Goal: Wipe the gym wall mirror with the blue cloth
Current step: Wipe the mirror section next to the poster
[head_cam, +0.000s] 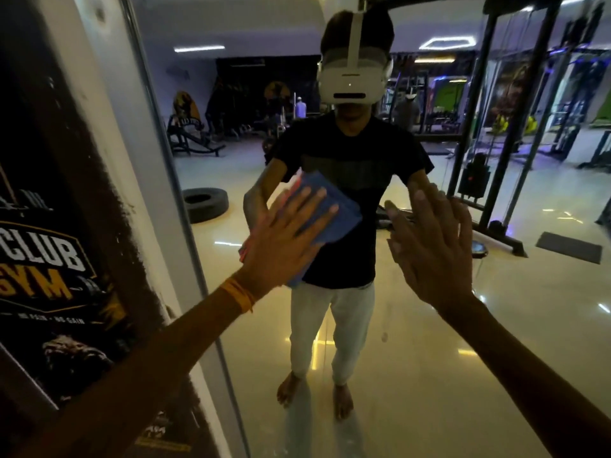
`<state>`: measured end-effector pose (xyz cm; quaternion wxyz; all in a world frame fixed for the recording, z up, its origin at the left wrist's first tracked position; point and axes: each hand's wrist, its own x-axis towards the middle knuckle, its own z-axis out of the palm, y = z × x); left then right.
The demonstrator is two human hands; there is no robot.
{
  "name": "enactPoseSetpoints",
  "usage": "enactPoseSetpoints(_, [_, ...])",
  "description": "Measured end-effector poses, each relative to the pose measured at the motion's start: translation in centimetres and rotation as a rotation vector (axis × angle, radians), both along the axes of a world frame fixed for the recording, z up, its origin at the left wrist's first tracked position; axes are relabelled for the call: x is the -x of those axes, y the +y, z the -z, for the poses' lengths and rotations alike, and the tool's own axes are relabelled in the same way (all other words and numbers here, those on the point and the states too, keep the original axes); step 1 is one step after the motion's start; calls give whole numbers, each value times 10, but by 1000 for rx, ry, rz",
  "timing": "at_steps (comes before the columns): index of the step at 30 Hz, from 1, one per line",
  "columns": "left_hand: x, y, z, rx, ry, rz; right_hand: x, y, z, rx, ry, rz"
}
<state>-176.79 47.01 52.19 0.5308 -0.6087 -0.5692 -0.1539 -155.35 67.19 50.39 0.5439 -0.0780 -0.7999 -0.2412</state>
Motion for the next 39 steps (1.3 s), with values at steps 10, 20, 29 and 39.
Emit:
enactPoseSetpoints(10, [22, -22, -13, -75, -154, -43, 33, -21, -73, 26, 29, 41])
enactPoseSetpoints(20, [75, -59, -185, -464, -500, 45, 78, -58, -143, -17, 8, 30])
enactPoseSetpoints(29, [82, -72, -118, -209, -269, 16, 66, -48, -142, -108, -12, 79])
enactPoseSetpoints(39, [46, -26, -130, -237, -214, -9, 61, -44, -145, -48, 28, 101])
